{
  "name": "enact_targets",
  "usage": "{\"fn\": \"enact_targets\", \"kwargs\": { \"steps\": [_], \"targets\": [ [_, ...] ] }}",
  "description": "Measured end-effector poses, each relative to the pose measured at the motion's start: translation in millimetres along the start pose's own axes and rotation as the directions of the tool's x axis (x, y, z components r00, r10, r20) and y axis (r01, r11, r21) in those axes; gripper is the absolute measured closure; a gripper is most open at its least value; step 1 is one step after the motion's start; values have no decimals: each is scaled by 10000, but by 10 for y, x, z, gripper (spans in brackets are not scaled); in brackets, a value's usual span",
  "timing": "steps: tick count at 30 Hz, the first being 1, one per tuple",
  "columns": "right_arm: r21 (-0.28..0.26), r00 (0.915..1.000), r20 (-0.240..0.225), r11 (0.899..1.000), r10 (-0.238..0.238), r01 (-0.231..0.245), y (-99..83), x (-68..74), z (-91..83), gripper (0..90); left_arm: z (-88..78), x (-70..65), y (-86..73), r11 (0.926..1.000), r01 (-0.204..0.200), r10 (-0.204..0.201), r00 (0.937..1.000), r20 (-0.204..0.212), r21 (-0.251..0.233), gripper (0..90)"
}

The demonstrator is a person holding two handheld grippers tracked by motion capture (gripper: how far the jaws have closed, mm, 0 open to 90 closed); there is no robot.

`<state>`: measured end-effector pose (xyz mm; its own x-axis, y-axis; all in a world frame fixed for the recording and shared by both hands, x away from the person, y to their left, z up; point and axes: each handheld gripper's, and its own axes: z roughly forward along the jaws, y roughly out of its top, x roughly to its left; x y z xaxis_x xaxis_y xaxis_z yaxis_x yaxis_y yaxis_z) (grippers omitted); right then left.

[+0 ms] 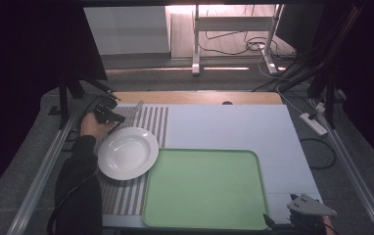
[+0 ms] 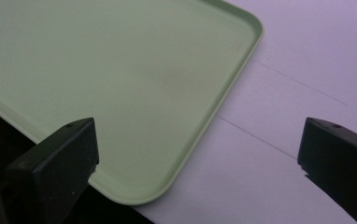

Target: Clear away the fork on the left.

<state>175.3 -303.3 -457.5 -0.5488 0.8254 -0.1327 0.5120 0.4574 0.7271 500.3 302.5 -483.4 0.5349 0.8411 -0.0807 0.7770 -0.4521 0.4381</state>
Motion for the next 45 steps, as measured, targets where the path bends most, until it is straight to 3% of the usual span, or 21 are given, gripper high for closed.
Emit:
{"fn": "enact_targets", "kwargs": {
  "steps": [5, 10, 23, 37, 42, 45],
  "targets": [
    [3, 10000, 15, 10000, 2, -2, 2, 2, 3, 0, -151, 33, -75, 10000, -42, 42, 10000, 57, 21, 842],
    [26, 10000, 7, 10000, -13, 13, 4, 3, 4, 0, -234, -43, -117, 9999, -145, 146, 9991, 399, -10, 841],
    [0, 10000, -1, 10000, -32, 32, 4, 5, 2, 0, -158, -420, -283, 9996, -282, 290, 9932, 1126, -85, 841],
    [-28, 10000, -33, 10000, -36, 36, 4, 6, 0, 0, -225, -771, -460, 9981, -317, 389, 9894, 1396, -534, 840],
    [-24, 10000, -46, 10000, -42, 42, 5, 7, 1, 0, -252, -948, -500, 9963, -569, 662, 9863, 1510, -651, 840],
    [-24, 10000, -51, 10000, -52, 52, 5, 8, 1, 0, -275, -1080, -516, 9945, -769, 860, 9871, 1348, -712, 840]
  ]
}}
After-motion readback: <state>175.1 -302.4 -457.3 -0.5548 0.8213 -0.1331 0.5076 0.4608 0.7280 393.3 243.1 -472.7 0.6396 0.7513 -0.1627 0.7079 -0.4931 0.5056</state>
